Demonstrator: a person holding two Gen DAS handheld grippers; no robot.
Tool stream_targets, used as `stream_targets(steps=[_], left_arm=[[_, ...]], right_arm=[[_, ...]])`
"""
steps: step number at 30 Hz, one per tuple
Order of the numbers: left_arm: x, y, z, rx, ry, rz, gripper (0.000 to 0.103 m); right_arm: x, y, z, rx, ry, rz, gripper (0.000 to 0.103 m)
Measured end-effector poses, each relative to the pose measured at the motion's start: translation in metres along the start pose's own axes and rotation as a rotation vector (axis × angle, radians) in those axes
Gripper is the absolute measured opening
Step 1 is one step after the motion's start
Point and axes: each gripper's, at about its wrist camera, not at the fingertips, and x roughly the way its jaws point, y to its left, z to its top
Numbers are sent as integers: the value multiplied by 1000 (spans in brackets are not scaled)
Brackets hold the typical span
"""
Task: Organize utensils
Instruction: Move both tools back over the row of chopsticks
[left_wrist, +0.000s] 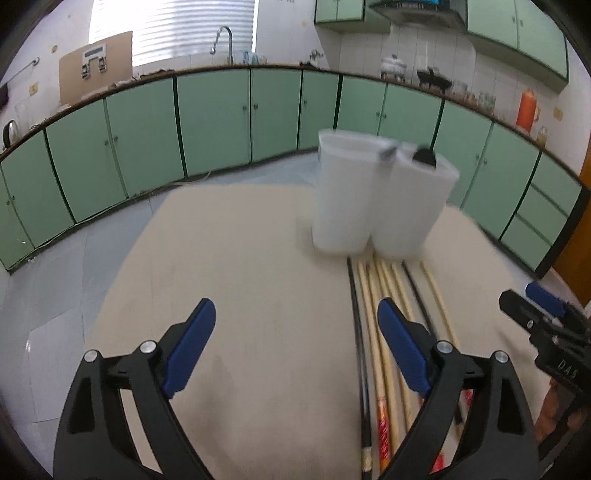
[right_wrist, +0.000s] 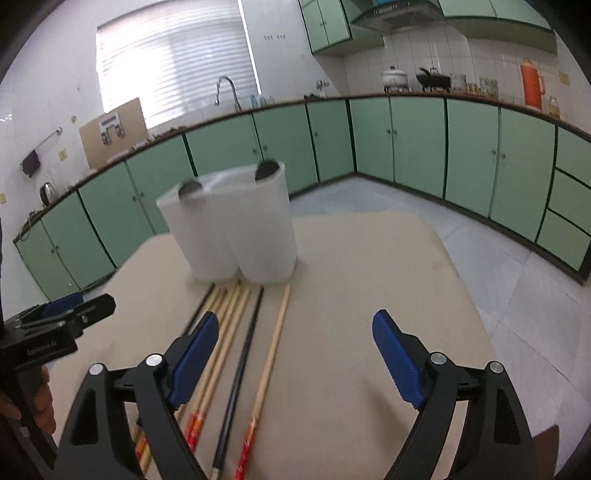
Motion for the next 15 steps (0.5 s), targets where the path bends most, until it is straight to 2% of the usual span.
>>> stream_targets(steps=[6,9,15], left_arm=[[4,1,-23,10,56,8,87],[7,0,-34,9,83,7,87],[0,-3,-48,19,99,14,86]], right_arm=[[-2,2,-20,-18,46,-6,81],[0,3,-30,-15,76,-4,71],[-9,7,-45,-28,95,11,60]])
